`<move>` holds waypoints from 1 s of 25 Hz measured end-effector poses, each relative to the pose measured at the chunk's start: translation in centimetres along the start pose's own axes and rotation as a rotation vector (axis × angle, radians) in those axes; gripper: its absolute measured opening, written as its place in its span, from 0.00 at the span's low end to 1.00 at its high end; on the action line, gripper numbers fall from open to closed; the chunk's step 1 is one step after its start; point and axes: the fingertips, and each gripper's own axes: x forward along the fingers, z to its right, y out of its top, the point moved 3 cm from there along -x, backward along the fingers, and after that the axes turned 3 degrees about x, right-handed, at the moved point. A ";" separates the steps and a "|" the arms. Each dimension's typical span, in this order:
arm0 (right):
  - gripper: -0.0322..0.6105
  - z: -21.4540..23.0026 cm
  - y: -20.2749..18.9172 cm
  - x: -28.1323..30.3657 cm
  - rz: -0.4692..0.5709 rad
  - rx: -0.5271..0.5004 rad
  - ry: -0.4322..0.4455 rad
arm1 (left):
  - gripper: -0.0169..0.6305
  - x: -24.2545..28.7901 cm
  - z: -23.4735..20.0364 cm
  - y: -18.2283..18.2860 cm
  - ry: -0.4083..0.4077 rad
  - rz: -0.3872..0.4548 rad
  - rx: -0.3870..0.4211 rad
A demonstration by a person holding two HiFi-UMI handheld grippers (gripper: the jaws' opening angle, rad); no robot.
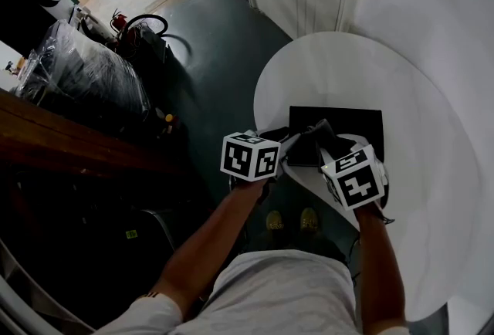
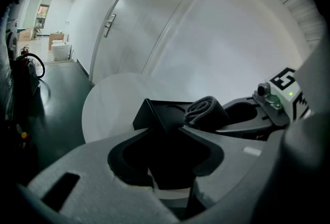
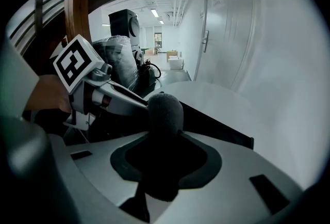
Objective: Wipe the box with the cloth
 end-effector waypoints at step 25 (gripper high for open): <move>0.22 7.2 -3.3 -4.5 0.005 0.040 -0.119 | 0.27 0.0 0.1 0.0 0.011 -0.004 0.001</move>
